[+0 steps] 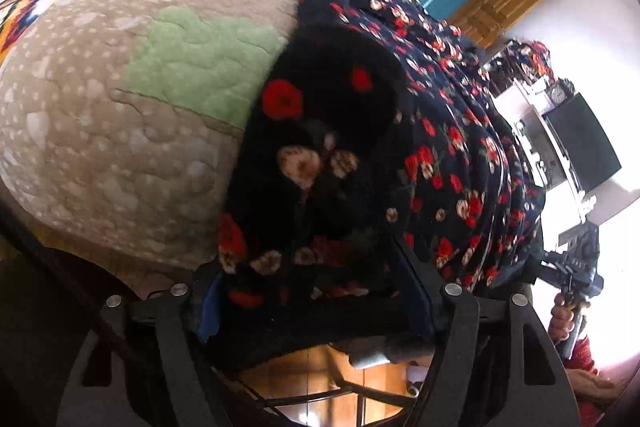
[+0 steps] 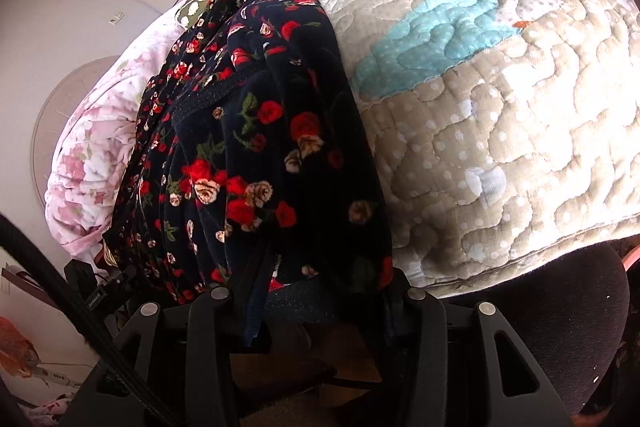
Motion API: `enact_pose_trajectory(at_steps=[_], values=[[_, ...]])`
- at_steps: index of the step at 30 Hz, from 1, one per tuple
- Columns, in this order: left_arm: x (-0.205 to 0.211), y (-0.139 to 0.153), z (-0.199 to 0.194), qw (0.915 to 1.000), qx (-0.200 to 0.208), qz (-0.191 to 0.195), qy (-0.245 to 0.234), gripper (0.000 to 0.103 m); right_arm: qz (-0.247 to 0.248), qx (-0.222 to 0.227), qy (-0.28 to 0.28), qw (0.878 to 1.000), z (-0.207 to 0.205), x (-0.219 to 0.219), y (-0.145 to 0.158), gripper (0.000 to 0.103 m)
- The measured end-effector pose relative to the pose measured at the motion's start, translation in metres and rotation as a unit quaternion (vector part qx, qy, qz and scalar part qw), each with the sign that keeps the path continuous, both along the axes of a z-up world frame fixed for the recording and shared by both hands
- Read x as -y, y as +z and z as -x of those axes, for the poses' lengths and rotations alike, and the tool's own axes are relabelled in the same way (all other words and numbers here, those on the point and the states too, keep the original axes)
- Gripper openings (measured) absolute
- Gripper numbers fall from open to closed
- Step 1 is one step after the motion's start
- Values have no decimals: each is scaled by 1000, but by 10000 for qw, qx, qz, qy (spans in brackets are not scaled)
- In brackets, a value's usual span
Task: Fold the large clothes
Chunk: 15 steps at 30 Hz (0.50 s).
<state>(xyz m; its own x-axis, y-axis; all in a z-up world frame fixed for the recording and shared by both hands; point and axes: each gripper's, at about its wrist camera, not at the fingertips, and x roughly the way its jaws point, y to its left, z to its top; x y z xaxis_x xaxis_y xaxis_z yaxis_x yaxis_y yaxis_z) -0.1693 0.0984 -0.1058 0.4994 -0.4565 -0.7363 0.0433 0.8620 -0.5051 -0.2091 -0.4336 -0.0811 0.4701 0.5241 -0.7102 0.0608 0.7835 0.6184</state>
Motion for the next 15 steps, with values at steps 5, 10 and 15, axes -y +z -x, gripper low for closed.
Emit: enact_pose_trajectory(at_steps=[5, 10, 15], values=[[2, 1, 2, 9995, -234, -187, 49, 12, 69, 6, 53, 10000, 3, -5, 3, 39], [-17, 24, 19, 9994, -174, 195, 244, 9, -84, -72, 328, 9994, 3, -9, 16, 13], [-23, 61, 31, 9987, 26, 401, 310, 9, -258, 196, 698, 9970, 7, -14, 50, 9]])
